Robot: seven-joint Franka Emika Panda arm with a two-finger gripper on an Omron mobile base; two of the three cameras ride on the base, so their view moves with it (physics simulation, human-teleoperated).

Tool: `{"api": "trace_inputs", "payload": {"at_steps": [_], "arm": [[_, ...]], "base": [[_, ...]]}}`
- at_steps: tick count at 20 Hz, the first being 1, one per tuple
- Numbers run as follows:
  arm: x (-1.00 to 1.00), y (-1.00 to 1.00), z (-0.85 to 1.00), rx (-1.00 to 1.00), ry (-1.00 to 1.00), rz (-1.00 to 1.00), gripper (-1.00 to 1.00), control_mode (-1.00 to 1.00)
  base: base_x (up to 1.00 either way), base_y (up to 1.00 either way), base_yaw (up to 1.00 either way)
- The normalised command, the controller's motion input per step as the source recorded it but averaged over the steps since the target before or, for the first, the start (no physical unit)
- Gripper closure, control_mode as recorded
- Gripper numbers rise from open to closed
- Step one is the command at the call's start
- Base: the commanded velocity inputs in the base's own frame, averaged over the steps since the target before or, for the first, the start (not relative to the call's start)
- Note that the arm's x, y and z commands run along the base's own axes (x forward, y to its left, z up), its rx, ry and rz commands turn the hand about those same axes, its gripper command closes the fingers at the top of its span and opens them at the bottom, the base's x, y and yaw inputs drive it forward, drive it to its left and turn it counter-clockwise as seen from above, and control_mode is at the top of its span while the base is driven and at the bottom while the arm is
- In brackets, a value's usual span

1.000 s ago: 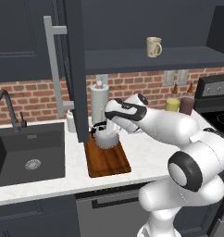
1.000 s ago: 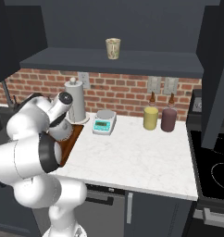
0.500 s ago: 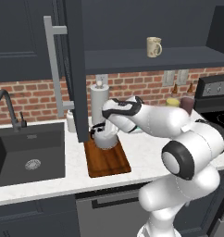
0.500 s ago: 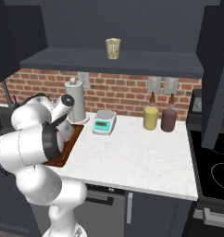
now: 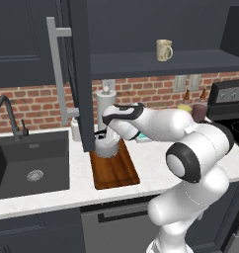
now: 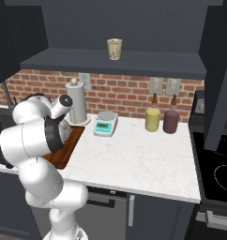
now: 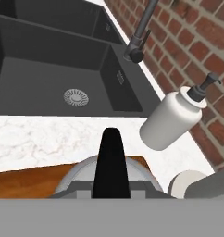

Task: Pick the kettle from the counter and place it on the tray. Then pick the mug from the cabinet and place it on the tray. Then close the cabinet doors.

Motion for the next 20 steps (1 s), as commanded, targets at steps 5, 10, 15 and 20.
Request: {"api": "trace_inputs", "payload": {"at_steps": [5, 10, 15, 20], "arm": [[0.20, 0.00, -0.12, 0.00, 0.00, 0.00, 1.00, -1.00], [0.11, 0.00, -0.18, 0.00, 0.00, 0.00, 1.00, -1.00], [0.03, 0.00, -0.23, 0.00, 0.00, 0.00, 1.00, -1.00], [0.00, 0.00, -0.22, 0.00, 0.00, 0.00, -1.00, -1.00]], "base": [[0.00, 0.00, 0.00], [0.00, 0.00, 0.00], [0.00, 0.00, 0.00], [0.00, 0.00, 0.00]]}}
